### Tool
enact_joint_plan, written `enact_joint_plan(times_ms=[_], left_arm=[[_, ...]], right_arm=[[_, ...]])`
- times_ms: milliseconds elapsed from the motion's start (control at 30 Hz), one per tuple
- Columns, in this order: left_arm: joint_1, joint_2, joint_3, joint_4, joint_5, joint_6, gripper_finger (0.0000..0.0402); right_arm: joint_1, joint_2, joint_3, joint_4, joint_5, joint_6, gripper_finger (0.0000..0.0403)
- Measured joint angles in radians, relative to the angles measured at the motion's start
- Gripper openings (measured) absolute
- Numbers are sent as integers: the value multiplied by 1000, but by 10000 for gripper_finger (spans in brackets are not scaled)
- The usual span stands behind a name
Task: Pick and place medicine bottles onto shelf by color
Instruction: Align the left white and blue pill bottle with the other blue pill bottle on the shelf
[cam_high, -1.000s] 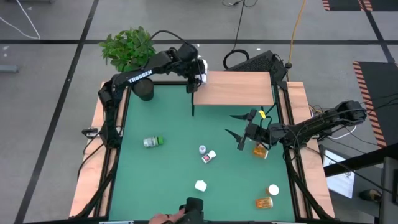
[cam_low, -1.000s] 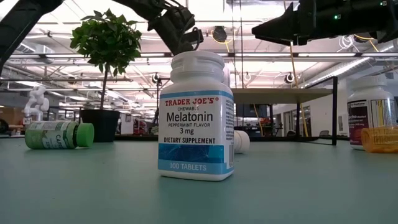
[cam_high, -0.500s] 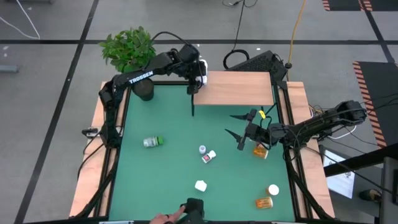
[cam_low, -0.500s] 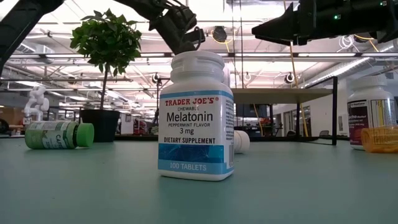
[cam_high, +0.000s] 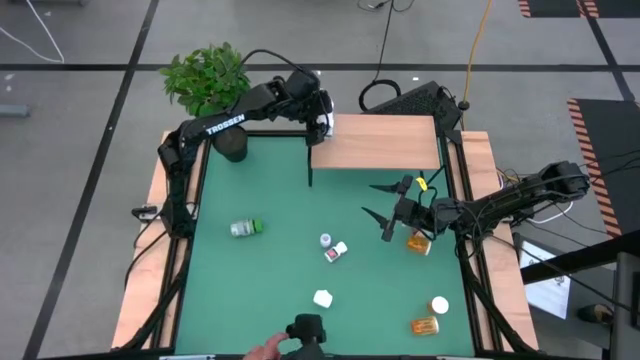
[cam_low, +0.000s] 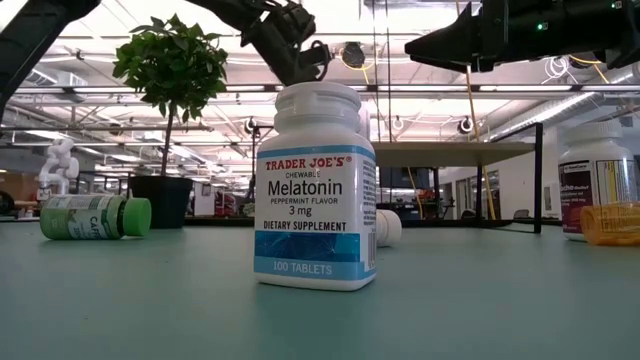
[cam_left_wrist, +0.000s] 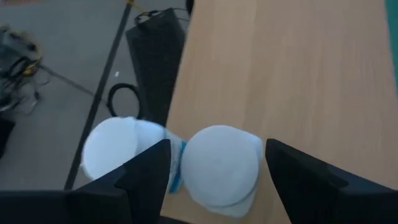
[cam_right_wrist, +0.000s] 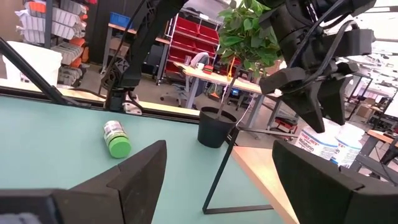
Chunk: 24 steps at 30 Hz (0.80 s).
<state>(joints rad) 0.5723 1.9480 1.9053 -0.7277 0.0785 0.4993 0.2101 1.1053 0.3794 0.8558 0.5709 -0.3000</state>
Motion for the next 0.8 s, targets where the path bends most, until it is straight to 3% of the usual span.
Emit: enact_joint_plan(times_ms=[133,333,533,800], left_arm=[[-13,-1,0,-1,-61,-33,264],[-35,-1,0,0,-68,-59,264],[-47,-1,0,-1,-189,-94,264],[-47,-2,0,8,-212,-183,264]], right_arm=[[0,0,0,0,0,0,286],[0,0,0,0,0,0,286],[0,0,0,7,-1,11,286],[0,0,0,17,-50,26,286]])
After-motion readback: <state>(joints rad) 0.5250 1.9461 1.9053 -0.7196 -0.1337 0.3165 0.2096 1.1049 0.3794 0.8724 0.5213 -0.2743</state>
